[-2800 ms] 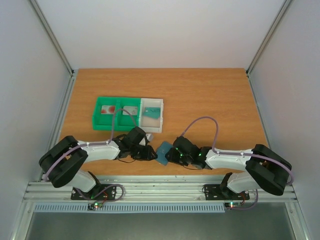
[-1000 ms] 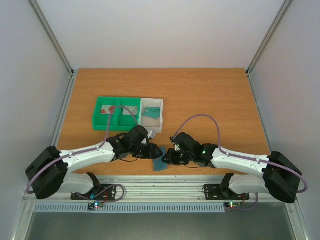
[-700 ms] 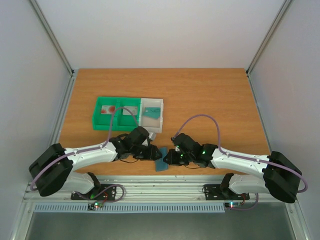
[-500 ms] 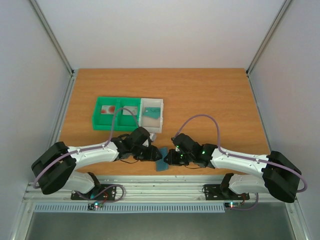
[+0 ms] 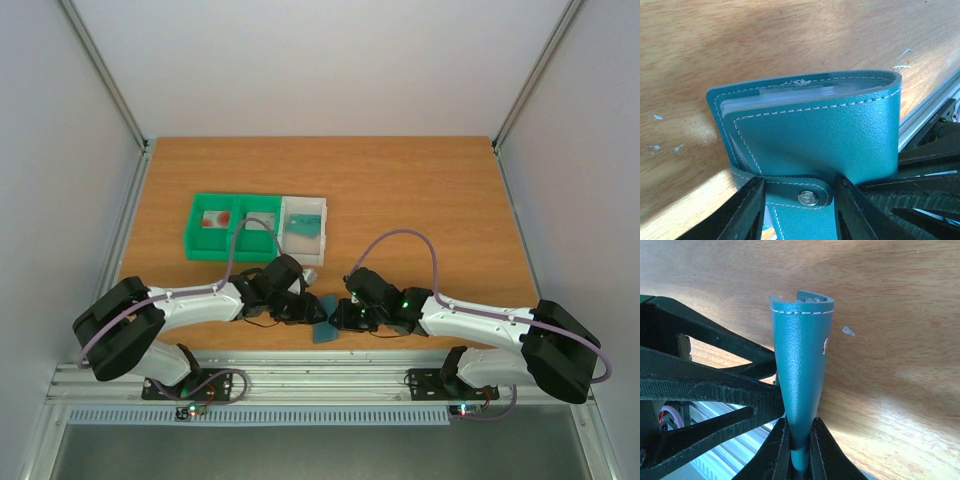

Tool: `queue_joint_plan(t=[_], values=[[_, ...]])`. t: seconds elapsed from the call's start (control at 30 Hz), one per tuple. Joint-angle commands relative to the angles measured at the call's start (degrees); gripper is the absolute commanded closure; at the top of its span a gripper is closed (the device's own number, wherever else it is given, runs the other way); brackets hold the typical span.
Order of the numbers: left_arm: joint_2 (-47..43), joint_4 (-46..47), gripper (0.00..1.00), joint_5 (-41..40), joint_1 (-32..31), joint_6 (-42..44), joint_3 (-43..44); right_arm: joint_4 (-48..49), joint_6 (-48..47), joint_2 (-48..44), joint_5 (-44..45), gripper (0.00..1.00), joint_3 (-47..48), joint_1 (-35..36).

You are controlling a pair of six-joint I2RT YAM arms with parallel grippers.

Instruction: Take the credit cards out of the card holder

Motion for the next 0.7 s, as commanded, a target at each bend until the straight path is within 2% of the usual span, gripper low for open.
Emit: queue_joint_plan(t=[0.0,0.13,0.33,0.53,0.67], values=[[0.48,-1.13,0.63,-1.19,-0.22,0.79,0.91,1.25,-0.12,-0.23,0.96,0.99,0.73,0.4],[-0.37,-6.33,0.7,-4.33,-0.22,3.17,2.34,1.5,-0.25,-0.17,0.71,0.99,0.68,0.4],[-0.51,-7.55,0.82,-5.23,-0.24,3.98,2.52,1.78,-0.13,-0.08,0.71,0.99,0.29,0.4],[-1.47,-7.84,0.99,-5.54,-0.28,4.15,2.46,1.87,0.03,0.27,1.01,0.99,-0.31,0.4],[-2.22,-7.67,1.0,-5.1,-0.24,3.99,2.34,2.0,0.5,0.72,1.3,0.99,-0.99,0.4]])
